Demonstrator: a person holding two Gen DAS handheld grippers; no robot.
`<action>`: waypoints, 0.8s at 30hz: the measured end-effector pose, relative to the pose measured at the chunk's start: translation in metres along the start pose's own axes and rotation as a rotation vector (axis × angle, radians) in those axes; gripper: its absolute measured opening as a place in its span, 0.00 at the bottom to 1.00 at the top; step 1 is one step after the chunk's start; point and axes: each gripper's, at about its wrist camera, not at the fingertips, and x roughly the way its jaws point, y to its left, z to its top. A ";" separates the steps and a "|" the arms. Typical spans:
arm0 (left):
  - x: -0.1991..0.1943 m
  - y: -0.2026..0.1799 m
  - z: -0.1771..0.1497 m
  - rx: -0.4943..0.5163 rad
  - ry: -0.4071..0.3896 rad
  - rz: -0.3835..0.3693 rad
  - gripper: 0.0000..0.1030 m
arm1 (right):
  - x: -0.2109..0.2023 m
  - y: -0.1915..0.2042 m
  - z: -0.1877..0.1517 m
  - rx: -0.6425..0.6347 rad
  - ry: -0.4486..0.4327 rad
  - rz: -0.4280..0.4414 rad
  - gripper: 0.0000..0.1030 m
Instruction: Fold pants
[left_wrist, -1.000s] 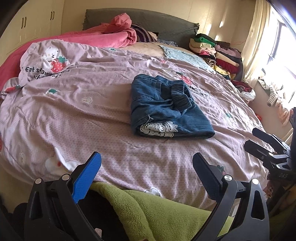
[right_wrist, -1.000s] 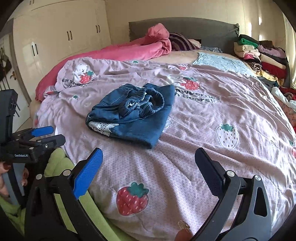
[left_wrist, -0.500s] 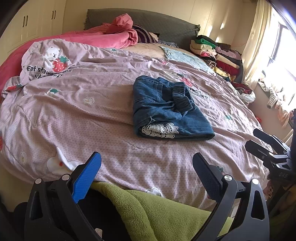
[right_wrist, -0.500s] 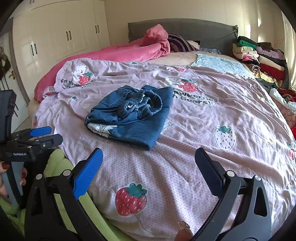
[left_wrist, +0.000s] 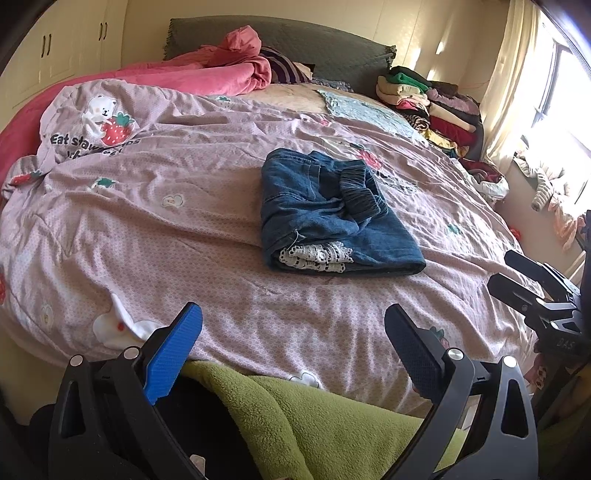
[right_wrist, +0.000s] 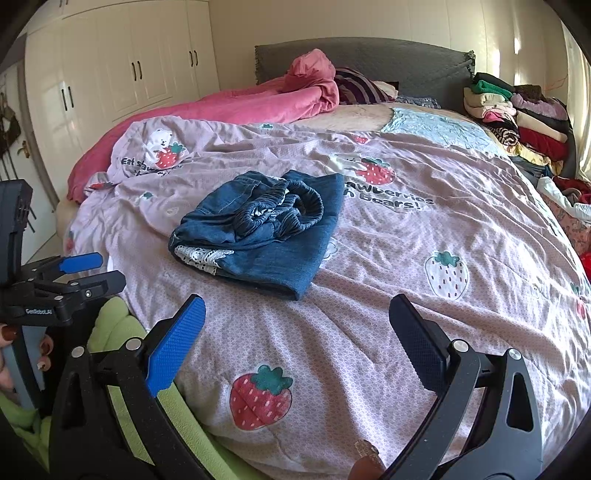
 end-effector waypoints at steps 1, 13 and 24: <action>0.000 0.000 0.000 0.001 0.000 0.002 0.96 | 0.000 0.000 0.000 0.000 0.001 0.001 0.91; -0.003 -0.001 0.001 0.004 -0.001 -0.008 0.96 | 0.000 0.000 0.001 -0.004 0.001 0.001 0.91; -0.005 -0.002 0.002 0.009 -0.001 -0.015 0.96 | 0.000 -0.001 0.002 -0.004 0.004 -0.005 0.91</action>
